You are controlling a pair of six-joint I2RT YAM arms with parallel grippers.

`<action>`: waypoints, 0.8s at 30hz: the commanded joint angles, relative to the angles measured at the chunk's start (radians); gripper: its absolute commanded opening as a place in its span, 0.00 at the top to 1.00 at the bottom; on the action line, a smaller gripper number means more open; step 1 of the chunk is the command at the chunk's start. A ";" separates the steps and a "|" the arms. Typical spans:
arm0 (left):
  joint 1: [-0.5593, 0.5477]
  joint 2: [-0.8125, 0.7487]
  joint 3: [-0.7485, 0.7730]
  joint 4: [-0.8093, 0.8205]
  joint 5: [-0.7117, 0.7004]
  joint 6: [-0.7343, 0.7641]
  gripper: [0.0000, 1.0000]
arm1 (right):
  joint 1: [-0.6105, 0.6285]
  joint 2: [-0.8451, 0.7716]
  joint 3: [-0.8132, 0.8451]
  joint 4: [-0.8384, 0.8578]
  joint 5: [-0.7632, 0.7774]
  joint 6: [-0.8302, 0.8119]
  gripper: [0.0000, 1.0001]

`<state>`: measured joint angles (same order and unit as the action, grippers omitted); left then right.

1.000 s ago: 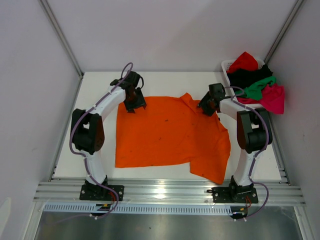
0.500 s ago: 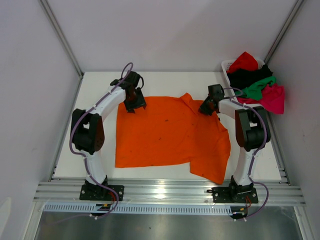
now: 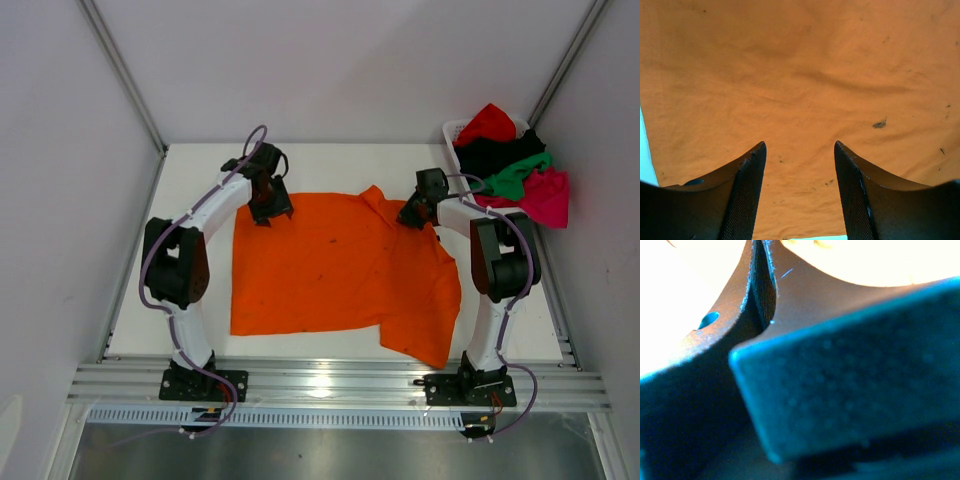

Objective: Fold and stack the t-shirts
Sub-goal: Fold the tshirt

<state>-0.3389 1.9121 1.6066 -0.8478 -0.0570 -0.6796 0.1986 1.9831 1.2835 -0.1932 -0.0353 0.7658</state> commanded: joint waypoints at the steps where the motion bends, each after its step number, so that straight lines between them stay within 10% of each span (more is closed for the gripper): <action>1: -0.008 -0.002 0.039 -0.007 -0.010 0.025 0.40 | 0.004 -0.024 0.008 0.049 0.008 -0.017 0.92; 24: 0.178 0.087 0.225 -0.111 0.008 -0.008 0.39 | 0.018 -0.066 -0.038 0.112 0.035 -0.060 0.93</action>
<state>-0.1871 2.0064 1.8294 -0.9588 -0.0738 -0.6563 0.2131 1.9663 1.2472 -0.1131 -0.0143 0.7212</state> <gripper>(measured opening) 0.607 0.076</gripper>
